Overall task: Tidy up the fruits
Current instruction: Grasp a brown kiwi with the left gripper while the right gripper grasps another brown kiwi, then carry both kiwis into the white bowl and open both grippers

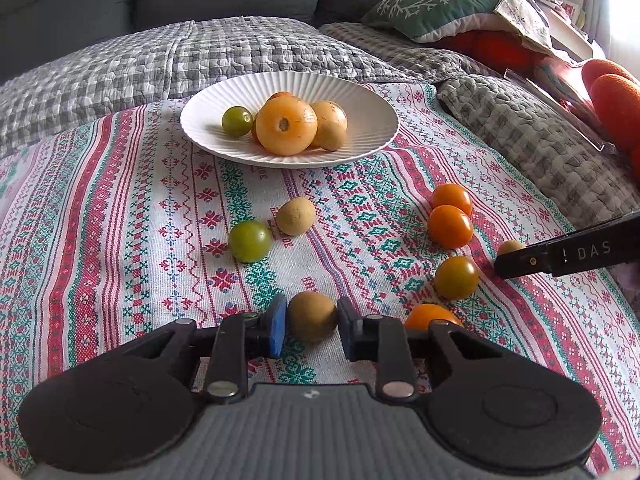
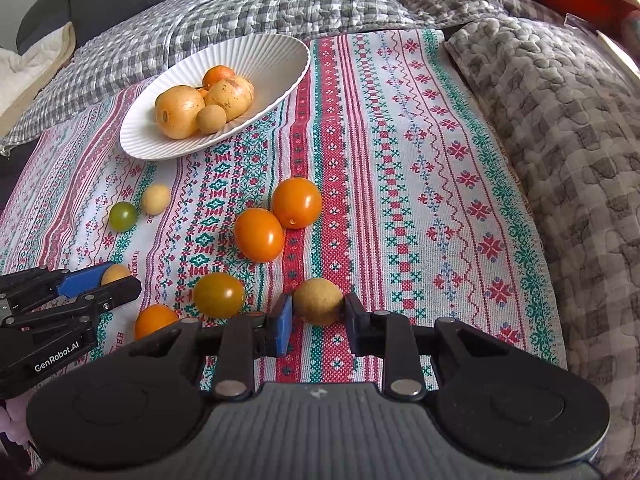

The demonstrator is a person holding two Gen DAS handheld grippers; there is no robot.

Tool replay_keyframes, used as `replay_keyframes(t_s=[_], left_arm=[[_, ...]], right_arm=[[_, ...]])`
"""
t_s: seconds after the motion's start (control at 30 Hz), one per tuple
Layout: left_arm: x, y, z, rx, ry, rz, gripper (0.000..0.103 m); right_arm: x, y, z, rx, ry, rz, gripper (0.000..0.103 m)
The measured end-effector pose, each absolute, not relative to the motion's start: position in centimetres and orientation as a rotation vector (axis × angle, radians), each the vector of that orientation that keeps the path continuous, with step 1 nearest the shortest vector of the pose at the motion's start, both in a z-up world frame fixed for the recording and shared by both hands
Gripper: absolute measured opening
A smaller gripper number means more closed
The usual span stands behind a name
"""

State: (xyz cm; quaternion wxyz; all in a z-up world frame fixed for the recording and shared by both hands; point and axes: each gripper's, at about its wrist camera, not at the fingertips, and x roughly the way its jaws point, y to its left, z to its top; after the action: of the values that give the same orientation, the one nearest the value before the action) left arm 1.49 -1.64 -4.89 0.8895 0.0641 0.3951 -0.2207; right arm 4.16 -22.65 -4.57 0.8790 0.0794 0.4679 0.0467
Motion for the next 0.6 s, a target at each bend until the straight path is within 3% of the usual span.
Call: replay_keyframes(t_s=[0.6], left_arm=[[1.9,-0.7,-3.2,0.058,0.817,-0.455,0.019]], right_arm=[[3.8,-23.3,-3.4,0.296,0.914,0.142,0.025]])
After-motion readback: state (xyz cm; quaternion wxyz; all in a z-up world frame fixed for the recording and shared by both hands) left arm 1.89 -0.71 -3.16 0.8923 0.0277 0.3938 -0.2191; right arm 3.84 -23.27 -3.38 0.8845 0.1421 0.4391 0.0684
